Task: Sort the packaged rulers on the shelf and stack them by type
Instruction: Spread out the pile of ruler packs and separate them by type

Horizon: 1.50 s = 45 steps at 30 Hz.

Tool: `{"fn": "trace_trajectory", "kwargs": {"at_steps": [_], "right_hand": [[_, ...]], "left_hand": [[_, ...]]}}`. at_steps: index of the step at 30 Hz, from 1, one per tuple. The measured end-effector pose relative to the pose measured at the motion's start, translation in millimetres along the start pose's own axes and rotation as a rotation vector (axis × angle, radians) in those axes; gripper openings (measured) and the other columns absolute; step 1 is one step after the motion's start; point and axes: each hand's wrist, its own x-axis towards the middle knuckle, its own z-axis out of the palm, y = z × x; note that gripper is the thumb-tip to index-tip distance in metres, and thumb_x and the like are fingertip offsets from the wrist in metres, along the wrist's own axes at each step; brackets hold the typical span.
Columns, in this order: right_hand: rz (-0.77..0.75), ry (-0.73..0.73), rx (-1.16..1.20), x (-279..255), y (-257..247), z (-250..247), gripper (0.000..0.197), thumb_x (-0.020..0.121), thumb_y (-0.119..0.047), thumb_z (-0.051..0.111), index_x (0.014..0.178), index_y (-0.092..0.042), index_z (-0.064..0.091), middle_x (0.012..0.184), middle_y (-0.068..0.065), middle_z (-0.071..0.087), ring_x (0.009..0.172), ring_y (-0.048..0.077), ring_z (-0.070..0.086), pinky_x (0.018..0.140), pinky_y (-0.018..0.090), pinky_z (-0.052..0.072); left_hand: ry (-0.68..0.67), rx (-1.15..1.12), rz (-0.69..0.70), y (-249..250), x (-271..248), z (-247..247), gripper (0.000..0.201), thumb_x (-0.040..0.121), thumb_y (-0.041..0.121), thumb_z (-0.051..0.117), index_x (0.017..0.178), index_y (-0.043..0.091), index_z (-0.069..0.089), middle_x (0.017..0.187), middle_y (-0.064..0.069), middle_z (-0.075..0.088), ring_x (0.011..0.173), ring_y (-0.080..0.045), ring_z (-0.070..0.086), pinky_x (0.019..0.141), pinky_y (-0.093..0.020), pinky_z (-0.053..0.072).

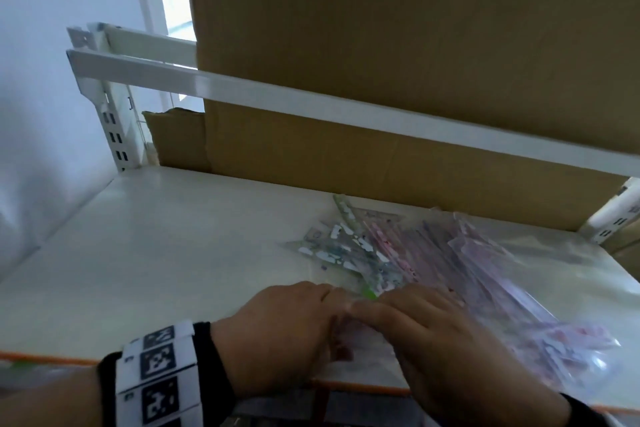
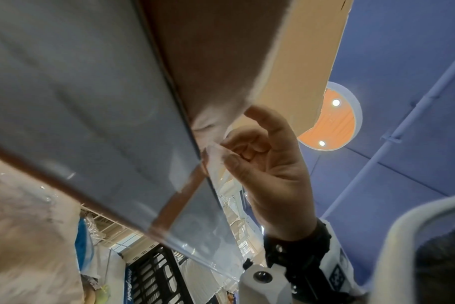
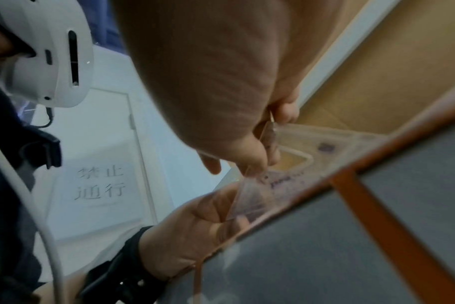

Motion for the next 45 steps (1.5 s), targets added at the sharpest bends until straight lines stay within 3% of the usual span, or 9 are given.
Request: {"fn": "trace_trajectory", "kwargs": {"at_steps": [3,6,14,19,25,31,35,39,45], "right_hand": [[0.104,0.146,0.034,-9,-1,17,0.040,0.080,-0.011,0.049,0.116,-0.027,0.056,0.096,-0.001,0.069,0.084,0.019,0.068,0.073,0.027,0.055],[0.117,0.253,0.023,-18,-1,32,0.027,0.094,-0.015,0.046,0.117,-0.024,0.056,0.101,0.003,0.069,0.093,0.017,0.064,0.080,0.029,0.052],[0.178,0.454,0.368,-37,-1,39,0.036,0.086,-0.011,0.062,0.121,-0.016,0.056,0.128,0.004,0.063,0.117,0.012,0.063,0.091,0.029,0.054],[0.356,0.265,0.252,-41,8,34,0.051,0.082,-0.023,0.072,0.129,-0.023,0.052,0.118,-0.002,0.064,0.106,0.015,0.062,0.091,0.024,0.046],[0.287,0.184,0.140,-34,12,35,0.026,0.080,-0.026,0.073,0.105,-0.018,0.070,0.101,-0.001,0.067,0.094,0.019,0.061,0.086,0.028,0.047],[0.326,0.056,0.126,-40,15,26,0.023,0.088,-0.038,0.066,0.104,-0.022,0.066,0.104,-0.004,0.063,0.097,0.021,0.059,0.085,0.037,0.051],[0.446,0.144,0.314,-59,20,13,0.018,0.091,-0.029,0.066,0.102,-0.016,0.064,0.099,-0.003,0.064,0.092,0.013,0.058,0.080,0.026,0.050],[0.495,0.205,0.249,-86,24,5,0.031,0.093,-0.036,0.054,0.108,-0.011,0.066,0.099,0.000,0.067,0.091,0.015,0.061,0.081,0.019,0.045],[0.404,0.171,0.012,-95,26,12,0.039,0.095,-0.032,0.051,0.120,-0.006,0.064,0.100,0.003,0.070,0.088,0.024,0.065,0.080,0.035,0.053]], "left_hand": [[-0.060,0.040,0.034,-1,0,-3,0.054,0.077,0.057,0.033,0.127,0.037,0.031,0.125,0.006,0.054,0.111,-0.020,0.052,0.085,-0.035,0.045],[-0.081,0.056,0.072,2,-1,-7,0.039,0.080,0.044,0.039,0.117,0.033,0.040,0.118,0.001,0.055,0.104,-0.025,0.053,0.077,-0.039,0.044],[-0.118,0.168,0.030,16,-3,-14,0.028,0.096,0.052,0.035,0.104,0.025,0.040,0.111,-0.001,0.053,0.100,-0.027,0.051,0.076,-0.041,0.041],[-0.197,0.265,0.047,22,2,-13,0.051,0.088,0.066,0.017,0.110,0.025,0.038,0.113,0.001,0.054,0.102,-0.025,0.053,0.082,-0.041,0.044],[-0.207,0.323,0.105,31,13,-8,0.050,0.094,0.061,0.024,0.126,0.024,0.036,0.117,0.001,0.056,0.101,-0.023,0.058,0.080,-0.039,0.043],[-0.171,0.255,0.209,41,29,-20,0.041,0.092,0.060,0.025,0.112,0.028,0.042,0.109,0.002,0.057,0.092,-0.020,0.058,0.075,-0.034,0.041],[-0.187,0.185,0.268,52,56,-34,0.034,0.092,0.062,0.043,0.100,0.029,0.041,0.102,0.005,0.052,0.088,-0.016,0.052,0.070,-0.033,0.040],[-0.253,0.080,0.307,42,87,-53,0.041,0.086,0.068,0.048,0.108,0.033,0.050,0.094,0.015,0.055,0.078,-0.001,0.049,0.064,-0.017,0.040],[-0.341,0.236,0.219,23,137,-53,0.080,0.076,0.071,0.064,0.139,0.027,0.040,0.136,0.007,0.044,0.119,-0.010,0.043,0.099,-0.029,0.042]]}}
